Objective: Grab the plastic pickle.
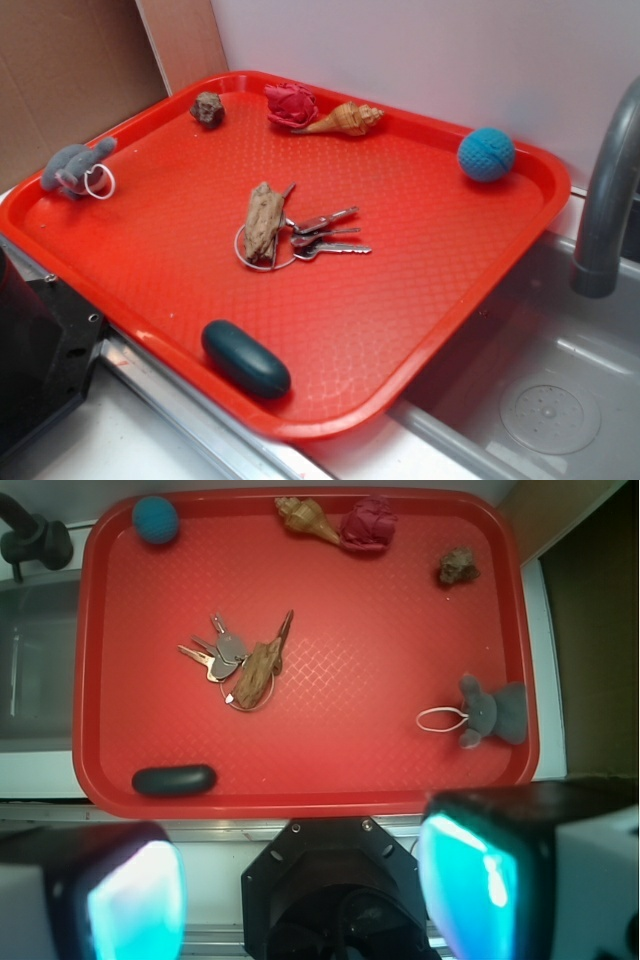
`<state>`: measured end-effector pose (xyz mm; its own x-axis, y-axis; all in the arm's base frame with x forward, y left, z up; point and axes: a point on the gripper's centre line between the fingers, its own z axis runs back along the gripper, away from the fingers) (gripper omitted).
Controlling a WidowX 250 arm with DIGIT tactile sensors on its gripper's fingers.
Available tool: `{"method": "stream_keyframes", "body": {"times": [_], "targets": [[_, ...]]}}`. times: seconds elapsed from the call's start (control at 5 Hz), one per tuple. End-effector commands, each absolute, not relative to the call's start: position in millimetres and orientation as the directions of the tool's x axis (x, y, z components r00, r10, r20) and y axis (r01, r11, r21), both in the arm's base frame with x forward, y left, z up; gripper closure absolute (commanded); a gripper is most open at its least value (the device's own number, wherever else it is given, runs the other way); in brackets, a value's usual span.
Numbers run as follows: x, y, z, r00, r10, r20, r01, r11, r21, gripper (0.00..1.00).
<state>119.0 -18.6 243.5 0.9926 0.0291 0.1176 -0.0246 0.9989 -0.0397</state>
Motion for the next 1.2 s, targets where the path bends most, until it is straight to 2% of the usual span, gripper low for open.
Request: {"method": "stream_keyframes", "body": {"times": [0.0,0.2,0.4,0.6,0.8,1.0], "targets": [[119,-19,244,0.993,0.029,0.118,-0.025,0.999,-0.04,0.0],[111,-28,194,0.979,-0.203,0.026,0.202,0.979,0.033,0.0],[118,-42,144,0.9,-0.435,-0.02,0.435,0.899,0.056,0.0],[133,-60,116,0.764,-0.644,-0.028,0.645,0.764,0.031,0.0],[132,-73,102,0.631,-0.776,-0.001,0.776,0.631,0.001,0.0],[84,-96,95,0.472,-0.881,0.025,0.881,0.473,0.018,0.0]]}}
